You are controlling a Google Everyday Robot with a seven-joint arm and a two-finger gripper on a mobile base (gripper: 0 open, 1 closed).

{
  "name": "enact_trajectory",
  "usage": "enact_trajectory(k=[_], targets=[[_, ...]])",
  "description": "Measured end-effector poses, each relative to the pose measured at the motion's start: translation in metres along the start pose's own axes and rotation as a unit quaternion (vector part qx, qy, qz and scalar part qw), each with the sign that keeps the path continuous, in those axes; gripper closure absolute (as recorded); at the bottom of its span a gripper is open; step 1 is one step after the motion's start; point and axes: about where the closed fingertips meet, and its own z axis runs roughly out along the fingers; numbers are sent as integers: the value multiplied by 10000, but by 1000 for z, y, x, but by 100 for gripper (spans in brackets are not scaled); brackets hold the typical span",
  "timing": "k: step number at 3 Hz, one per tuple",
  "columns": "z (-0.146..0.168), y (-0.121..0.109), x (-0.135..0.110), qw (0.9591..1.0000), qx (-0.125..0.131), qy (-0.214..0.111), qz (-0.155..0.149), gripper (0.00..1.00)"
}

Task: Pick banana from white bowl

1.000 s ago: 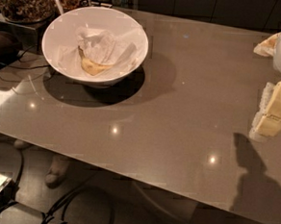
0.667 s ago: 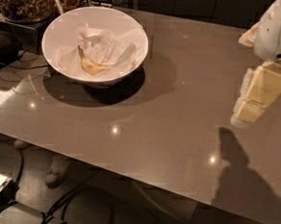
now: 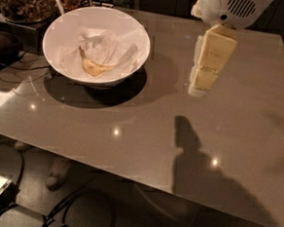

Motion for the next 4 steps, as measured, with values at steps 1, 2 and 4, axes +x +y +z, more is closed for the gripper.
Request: enact_trajectory(k=[1,2,4], targets=[[-3,-3,-6,9999,100,-69,-29,0],[15,-17,-31,9991,13,-389,-161,0],[83,-69,-100,9958,-673,-557,-275,0]])
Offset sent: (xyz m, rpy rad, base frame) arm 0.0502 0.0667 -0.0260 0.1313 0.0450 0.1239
